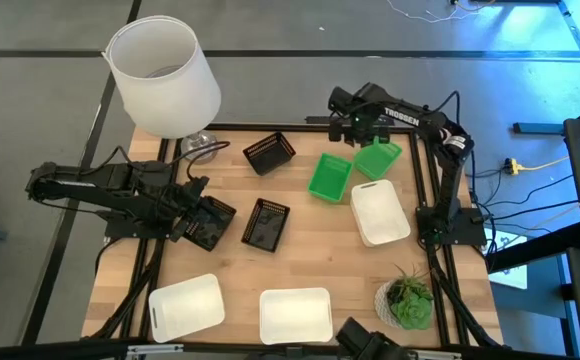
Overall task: Stack baskets by color
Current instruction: Stack the right green bin on top of the left green bin
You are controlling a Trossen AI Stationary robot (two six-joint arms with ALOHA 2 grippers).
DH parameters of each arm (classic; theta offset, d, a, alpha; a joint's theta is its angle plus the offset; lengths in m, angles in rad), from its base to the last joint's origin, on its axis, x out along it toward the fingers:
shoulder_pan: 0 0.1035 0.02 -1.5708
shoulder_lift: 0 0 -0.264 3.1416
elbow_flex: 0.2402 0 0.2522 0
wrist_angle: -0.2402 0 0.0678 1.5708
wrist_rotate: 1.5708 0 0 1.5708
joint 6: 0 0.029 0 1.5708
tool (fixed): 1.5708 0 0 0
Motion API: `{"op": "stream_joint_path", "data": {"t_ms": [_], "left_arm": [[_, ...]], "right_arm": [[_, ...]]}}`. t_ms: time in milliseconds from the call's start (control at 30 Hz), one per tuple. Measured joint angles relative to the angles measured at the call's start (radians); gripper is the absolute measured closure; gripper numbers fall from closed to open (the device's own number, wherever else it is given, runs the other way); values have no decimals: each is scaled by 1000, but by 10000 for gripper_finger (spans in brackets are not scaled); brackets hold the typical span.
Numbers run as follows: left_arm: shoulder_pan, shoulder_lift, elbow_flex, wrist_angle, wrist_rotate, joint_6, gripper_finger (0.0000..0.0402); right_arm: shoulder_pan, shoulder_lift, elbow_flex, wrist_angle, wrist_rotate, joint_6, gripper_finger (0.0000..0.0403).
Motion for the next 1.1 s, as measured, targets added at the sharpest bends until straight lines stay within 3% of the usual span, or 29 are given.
{"op": "stream_joint_path", "data": {"t_ms": [433,900,1000,1100], "left_arm": [[0,0,0,-7,2,26,401],[0,0,0,-8,1,26,401],[0,0,0,-8,1,26,401],[0,0,0,-8,1,26,401]], "right_arm": [[-53,0,-215,216,-55,80,296],[-81,0,-263,293,-51,19,296],[-81,0,-263,294,-46,18,316],[-81,0,-263,293,-47,17,364]]}}
